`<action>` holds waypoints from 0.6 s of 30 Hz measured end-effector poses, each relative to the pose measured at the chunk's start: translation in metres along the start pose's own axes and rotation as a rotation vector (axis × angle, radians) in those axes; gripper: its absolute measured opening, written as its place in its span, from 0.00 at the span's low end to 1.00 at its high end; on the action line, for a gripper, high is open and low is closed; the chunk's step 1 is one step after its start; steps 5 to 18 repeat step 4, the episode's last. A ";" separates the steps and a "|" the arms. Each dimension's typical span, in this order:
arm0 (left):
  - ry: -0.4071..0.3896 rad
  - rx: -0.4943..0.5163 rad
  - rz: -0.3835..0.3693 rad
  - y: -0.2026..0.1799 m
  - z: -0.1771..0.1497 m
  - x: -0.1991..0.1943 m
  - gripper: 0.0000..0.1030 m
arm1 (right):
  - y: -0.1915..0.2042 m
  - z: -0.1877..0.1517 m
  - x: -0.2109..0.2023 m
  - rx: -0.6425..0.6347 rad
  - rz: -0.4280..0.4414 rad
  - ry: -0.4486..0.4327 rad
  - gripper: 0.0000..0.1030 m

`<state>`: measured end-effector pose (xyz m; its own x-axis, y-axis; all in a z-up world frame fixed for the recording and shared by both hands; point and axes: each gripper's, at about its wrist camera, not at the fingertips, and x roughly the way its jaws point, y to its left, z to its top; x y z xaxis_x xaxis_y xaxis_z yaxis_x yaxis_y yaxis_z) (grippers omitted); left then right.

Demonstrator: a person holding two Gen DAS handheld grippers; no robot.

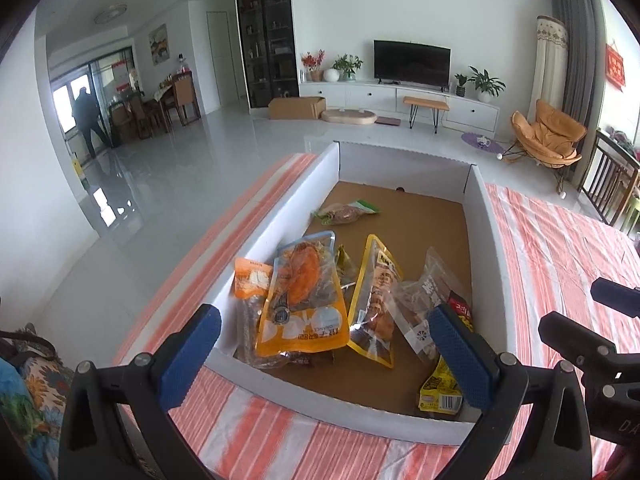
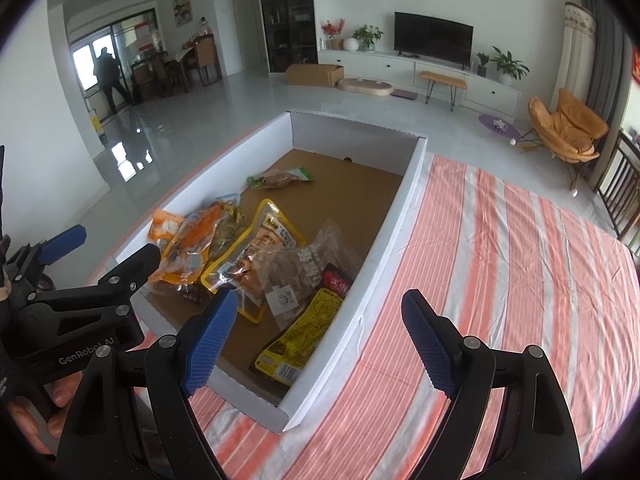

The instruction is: Organize snacks

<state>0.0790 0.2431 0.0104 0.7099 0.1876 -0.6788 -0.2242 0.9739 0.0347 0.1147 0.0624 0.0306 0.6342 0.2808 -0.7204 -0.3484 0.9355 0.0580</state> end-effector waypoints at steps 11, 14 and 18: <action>-0.015 0.006 -0.002 -0.001 -0.004 -0.003 1.00 | 0.001 -0.001 0.001 0.003 0.004 0.000 0.84; -0.015 0.006 -0.002 -0.001 -0.004 -0.003 1.00 | 0.001 -0.001 0.001 0.003 0.004 0.000 0.84; -0.015 0.006 -0.002 -0.001 -0.004 -0.003 1.00 | 0.001 -0.001 0.001 0.003 0.004 0.000 0.84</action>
